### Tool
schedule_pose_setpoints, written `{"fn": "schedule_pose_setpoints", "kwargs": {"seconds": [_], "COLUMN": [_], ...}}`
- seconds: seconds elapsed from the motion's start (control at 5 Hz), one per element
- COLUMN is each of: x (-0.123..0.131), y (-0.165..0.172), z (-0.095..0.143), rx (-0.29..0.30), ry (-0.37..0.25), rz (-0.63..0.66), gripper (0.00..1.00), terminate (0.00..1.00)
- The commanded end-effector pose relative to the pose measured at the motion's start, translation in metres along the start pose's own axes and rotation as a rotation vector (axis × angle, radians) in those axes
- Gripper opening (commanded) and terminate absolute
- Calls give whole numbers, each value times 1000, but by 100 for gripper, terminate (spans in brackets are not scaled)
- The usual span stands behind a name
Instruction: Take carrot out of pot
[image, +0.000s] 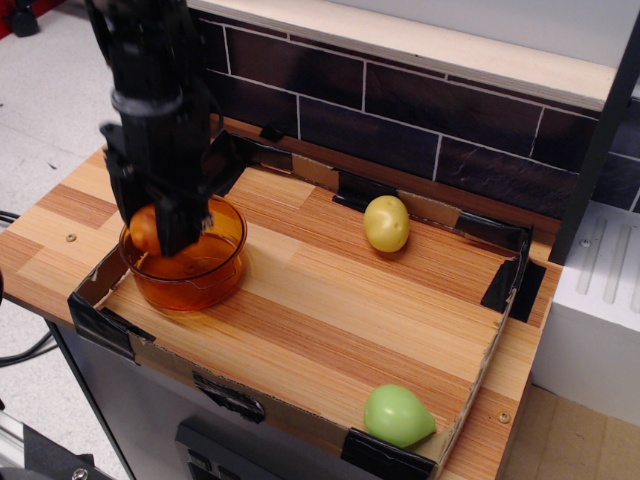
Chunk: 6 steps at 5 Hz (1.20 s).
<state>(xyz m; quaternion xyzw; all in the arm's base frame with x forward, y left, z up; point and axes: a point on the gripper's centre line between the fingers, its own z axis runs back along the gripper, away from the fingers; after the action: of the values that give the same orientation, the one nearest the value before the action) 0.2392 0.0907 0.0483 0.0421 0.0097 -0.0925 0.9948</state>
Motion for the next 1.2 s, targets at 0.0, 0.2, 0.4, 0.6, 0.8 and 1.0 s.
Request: {"fn": "schedule_pose_setpoints", "kwargs": {"seconds": [0.0, 0.2, 0.4, 0.6, 0.8, 1.0], "x": [20, 36, 50, 58, 64, 69], "y": [-23, -59, -92, -122, -145, -161], "z": [57, 50, 37, 27, 21, 8], "rx": [18, 4, -12, -48, -78, -94], "ry": [-147, -105, -84, -39, -24, 4], "rz": [29, 5, -34, -56, -78, -99], "gripper": [0, 0, 0, 0, 0, 0], "terminate": [0, 0, 0, 0, 0, 0]}}
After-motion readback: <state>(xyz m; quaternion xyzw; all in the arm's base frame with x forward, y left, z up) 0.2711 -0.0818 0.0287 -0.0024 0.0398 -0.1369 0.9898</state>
